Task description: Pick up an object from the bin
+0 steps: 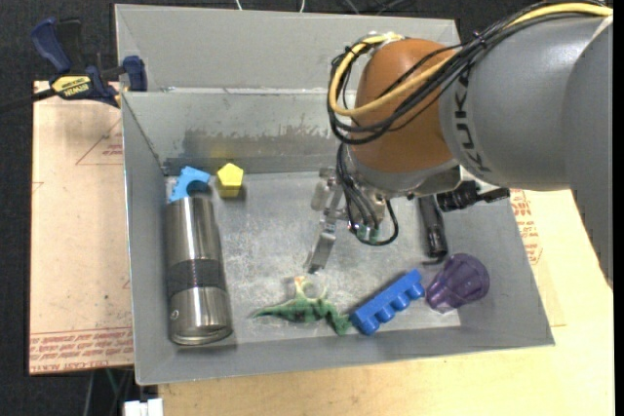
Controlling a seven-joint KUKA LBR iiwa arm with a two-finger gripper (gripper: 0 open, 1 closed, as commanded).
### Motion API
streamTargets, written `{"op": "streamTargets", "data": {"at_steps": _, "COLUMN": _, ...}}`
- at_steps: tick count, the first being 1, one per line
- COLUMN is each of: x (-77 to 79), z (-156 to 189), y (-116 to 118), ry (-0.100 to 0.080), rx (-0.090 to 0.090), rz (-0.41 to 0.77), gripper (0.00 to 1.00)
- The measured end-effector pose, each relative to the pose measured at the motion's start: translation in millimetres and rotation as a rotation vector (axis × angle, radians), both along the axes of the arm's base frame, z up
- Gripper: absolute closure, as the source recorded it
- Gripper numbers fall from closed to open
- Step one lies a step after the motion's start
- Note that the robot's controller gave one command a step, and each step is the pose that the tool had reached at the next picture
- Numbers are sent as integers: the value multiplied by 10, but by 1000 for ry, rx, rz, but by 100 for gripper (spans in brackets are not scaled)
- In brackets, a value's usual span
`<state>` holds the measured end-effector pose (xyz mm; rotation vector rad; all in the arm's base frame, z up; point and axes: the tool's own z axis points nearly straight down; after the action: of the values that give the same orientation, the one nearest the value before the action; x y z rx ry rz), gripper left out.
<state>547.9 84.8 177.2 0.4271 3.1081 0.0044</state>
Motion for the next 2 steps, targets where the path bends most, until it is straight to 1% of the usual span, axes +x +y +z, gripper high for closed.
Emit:
{"op": "streamTargets", "data": {"at_steps": 1, "x": 452, "z": -146, "y": 186, "ry": 2, "rx": 2, "rz": -275, "gripper": 0}}
{"op": "streamTargets", "data": {"at_steps": 2, "x": 232, "z": -335, "y": 119, "ry": 3, "rx": 1, "rz": -275, "gripper": 0}}
